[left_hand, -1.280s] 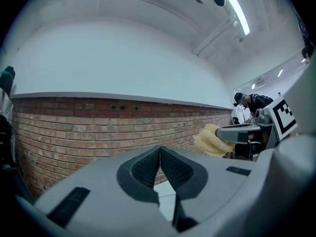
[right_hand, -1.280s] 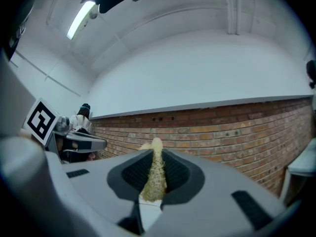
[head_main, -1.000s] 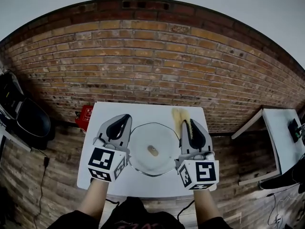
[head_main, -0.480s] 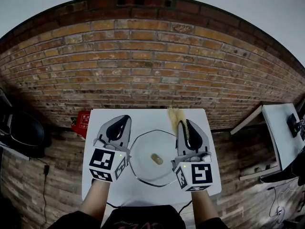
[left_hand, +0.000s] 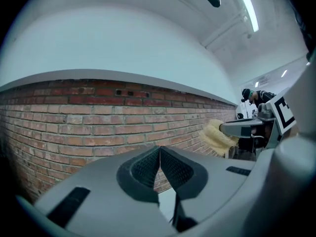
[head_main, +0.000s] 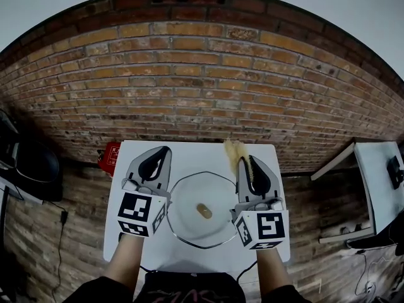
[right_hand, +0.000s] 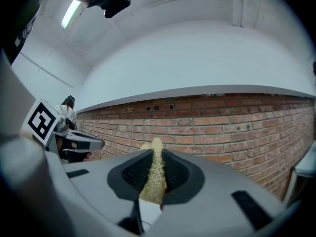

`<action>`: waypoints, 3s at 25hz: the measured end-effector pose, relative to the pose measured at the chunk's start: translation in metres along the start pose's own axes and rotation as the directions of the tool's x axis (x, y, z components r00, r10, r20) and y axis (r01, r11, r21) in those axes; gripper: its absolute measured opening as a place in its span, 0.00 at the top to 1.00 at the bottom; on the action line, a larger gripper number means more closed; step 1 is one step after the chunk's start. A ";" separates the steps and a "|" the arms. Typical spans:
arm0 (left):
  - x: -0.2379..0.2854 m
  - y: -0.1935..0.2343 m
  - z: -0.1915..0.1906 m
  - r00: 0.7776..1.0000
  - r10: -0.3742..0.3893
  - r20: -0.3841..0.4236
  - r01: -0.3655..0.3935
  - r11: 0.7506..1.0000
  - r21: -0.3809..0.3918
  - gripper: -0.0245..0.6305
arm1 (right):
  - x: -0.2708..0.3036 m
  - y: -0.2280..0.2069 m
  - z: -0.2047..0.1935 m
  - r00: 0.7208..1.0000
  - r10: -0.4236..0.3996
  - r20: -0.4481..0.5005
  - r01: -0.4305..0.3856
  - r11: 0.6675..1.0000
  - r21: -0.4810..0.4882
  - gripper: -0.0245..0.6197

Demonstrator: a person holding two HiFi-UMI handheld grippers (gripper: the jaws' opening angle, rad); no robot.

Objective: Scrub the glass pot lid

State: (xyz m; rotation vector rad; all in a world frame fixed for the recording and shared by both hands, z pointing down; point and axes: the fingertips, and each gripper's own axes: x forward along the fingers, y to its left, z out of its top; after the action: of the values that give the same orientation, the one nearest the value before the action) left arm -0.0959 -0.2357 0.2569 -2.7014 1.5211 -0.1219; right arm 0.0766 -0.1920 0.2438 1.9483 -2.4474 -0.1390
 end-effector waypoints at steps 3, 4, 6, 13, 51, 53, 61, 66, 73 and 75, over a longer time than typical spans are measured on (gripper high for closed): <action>0.003 -0.010 -0.006 1.000 -0.006 -0.019 0.006 1.000 0.009 0.95 | 0.000 -0.004 -0.006 1.000 0.010 -0.011 -0.010 1.000 0.002 0.87; 0.004 -0.011 -0.007 1.000 -0.006 -0.023 0.006 1.000 0.009 0.95 | 0.000 -0.006 -0.008 1.000 0.011 -0.014 -0.011 1.000 0.008 0.87; 0.007 -0.013 -0.008 1.000 -0.001 -0.031 0.001 1.000 0.013 0.95 | 0.001 -0.010 -0.012 1.000 0.012 -0.019 -0.012 1.000 0.016 0.87; 0.017 -0.014 -0.023 0.998 0.006 -0.067 -0.005 1.000 0.017 0.95 | 0.004 -0.015 -0.028 0.998 0.027 -0.054 -0.025 0.999 0.040 0.87; -0.010 -0.049 -0.254 0.884 -0.064 -0.463 -0.019 0.985 -0.173 0.95 | -0.022 0.028 -0.242 0.908 0.140 -0.396 -0.071 0.980 0.185 0.87; -0.012 -0.049 -0.253 0.887 -0.086 -0.453 -0.007 0.980 -0.200 0.95 | -0.021 0.027 -0.239 0.908 0.139 -0.395 -0.071 0.981 0.182 0.87; -0.026 -0.034 -0.270 0.853 -0.099 -0.512 -0.043 0.965 -0.258 0.74 | -0.025 0.031 -0.241 0.904 0.153 -0.399 -0.088 0.980 0.178 0.87; -0.033 -0.027 -0.293 0.828 -0.206 -0.522 -0.027 0.914 -0.404 0.58 | -0.024 0.033 -0.241 0.903 0.159 -0.399 -0.095 0.980 0.176 0.87; -0.040 -0.032 -0.313 0.782 -0.272 -0.560 -0.034 0.880 -0.474 0.56 | -0.021 0.035 -0.239 0.903 0.157 -0.401 -0.096 0.981 0.169 0.87; -0.040 -0.032 -0.317 0.773 -0.269 -0.575 -0.038 0.885 -0.464 0.56 | -0.021 0.033 -0.239 0.903 0.154 -0.400 -0.092 0.981 0.170 0.87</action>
State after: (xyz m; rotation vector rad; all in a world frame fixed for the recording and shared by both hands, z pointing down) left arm -0.1174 -0.1836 0.5728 -3.3587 1.6761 -0.8706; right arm 0.0640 -0.1793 0.4858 1.6462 -2.3347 0.4235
